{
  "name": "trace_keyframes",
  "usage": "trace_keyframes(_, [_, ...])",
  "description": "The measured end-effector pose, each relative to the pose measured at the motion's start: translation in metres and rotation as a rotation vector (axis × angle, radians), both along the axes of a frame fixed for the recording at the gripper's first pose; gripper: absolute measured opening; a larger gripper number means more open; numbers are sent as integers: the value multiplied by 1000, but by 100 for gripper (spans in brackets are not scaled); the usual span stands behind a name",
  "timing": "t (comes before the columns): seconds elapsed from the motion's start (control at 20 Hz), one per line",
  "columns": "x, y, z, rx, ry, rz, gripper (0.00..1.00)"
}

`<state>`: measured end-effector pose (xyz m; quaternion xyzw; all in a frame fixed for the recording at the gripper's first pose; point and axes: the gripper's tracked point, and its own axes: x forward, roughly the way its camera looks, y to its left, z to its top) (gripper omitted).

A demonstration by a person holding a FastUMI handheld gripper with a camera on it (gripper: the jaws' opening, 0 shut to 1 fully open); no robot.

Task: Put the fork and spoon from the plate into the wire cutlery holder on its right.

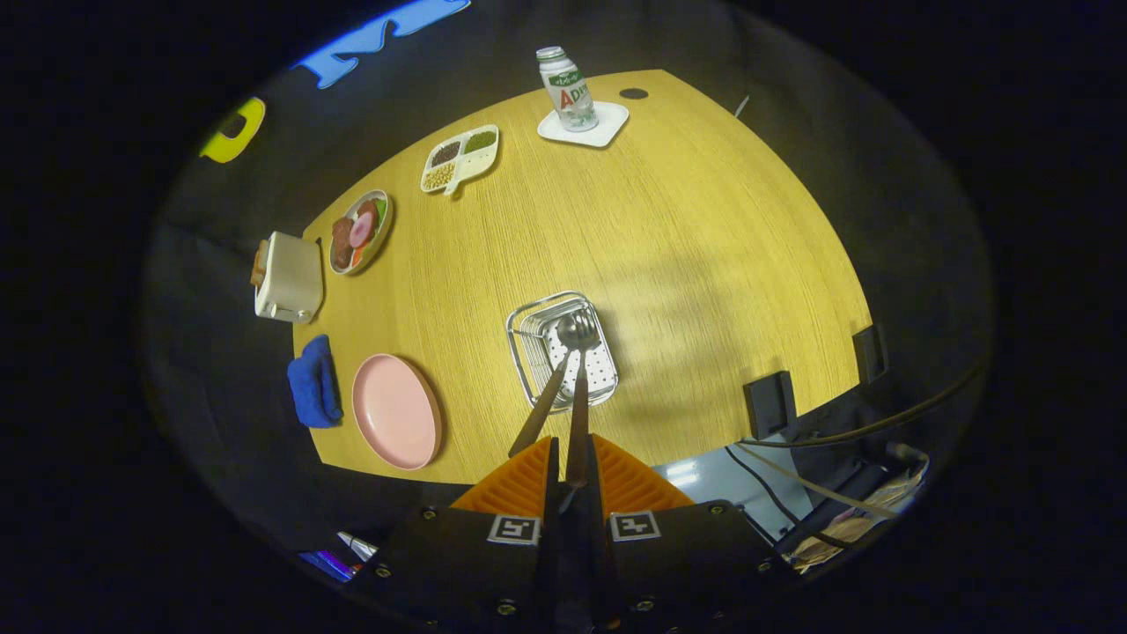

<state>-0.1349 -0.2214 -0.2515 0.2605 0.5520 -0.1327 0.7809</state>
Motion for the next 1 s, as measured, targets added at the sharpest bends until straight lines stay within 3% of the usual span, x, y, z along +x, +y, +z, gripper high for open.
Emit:
trace_keyframes(0.25, [34,-19,50,-151,-276,-87,15])
trace_keyframes(0.5, [54,-31,113,-358,-533,-124,15])
trace_keyframes(0.8, [62,-27,199,-652,-830,-136,15])
trace_keyframes(1.0, [53,-19,250,-771,-985,-155,14])
